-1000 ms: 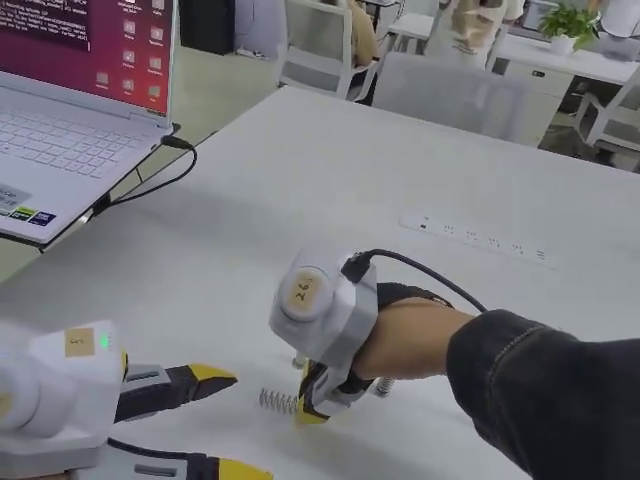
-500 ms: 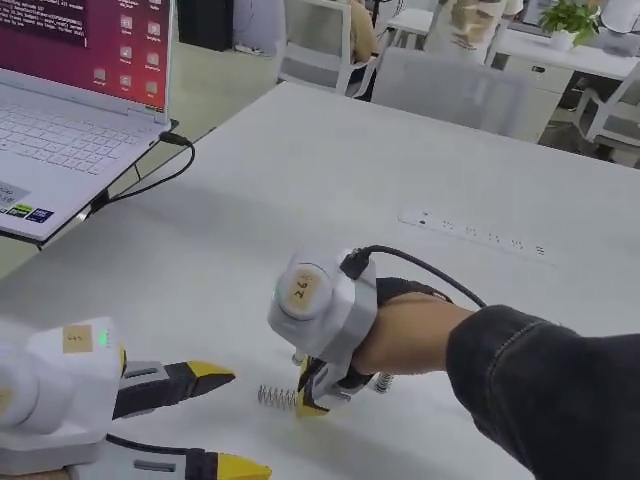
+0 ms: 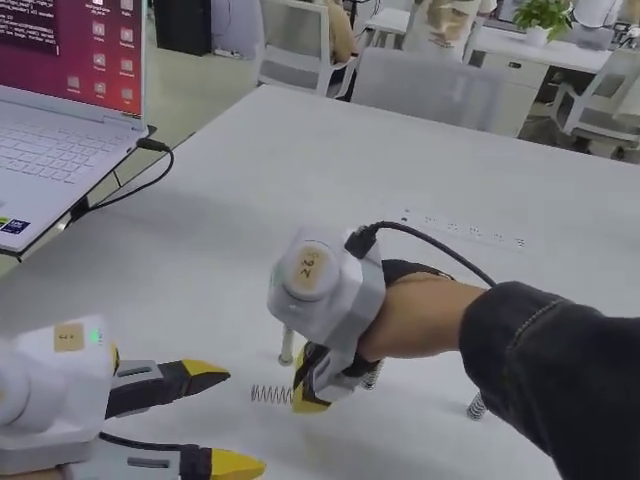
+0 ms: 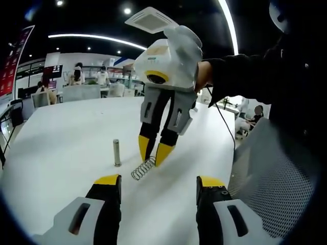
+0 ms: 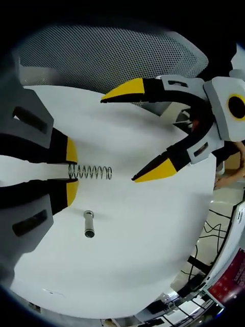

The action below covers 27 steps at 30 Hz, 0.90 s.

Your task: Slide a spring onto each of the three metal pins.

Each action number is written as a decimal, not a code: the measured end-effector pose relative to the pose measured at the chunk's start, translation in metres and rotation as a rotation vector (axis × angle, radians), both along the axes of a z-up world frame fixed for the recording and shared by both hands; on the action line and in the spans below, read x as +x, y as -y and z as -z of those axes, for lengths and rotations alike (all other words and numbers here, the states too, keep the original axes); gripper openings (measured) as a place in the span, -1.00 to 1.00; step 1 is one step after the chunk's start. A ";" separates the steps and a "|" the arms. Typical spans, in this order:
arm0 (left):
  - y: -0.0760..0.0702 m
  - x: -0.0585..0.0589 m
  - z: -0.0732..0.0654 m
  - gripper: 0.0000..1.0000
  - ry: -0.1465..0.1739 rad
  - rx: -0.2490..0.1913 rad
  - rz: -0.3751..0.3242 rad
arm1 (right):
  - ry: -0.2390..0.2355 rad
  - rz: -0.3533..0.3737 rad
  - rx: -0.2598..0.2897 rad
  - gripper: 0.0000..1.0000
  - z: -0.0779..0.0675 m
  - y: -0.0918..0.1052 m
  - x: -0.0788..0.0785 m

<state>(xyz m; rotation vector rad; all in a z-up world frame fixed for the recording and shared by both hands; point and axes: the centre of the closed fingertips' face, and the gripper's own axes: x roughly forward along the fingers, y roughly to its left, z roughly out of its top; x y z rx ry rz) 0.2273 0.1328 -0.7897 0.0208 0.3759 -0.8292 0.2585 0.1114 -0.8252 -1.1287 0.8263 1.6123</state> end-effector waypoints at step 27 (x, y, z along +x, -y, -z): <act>0.030 0.001 -0.020 -0.27 0.051 0.023 0.131 | 0.012 -0.071 0.011 -0.84 -0.035 0.030 -0.023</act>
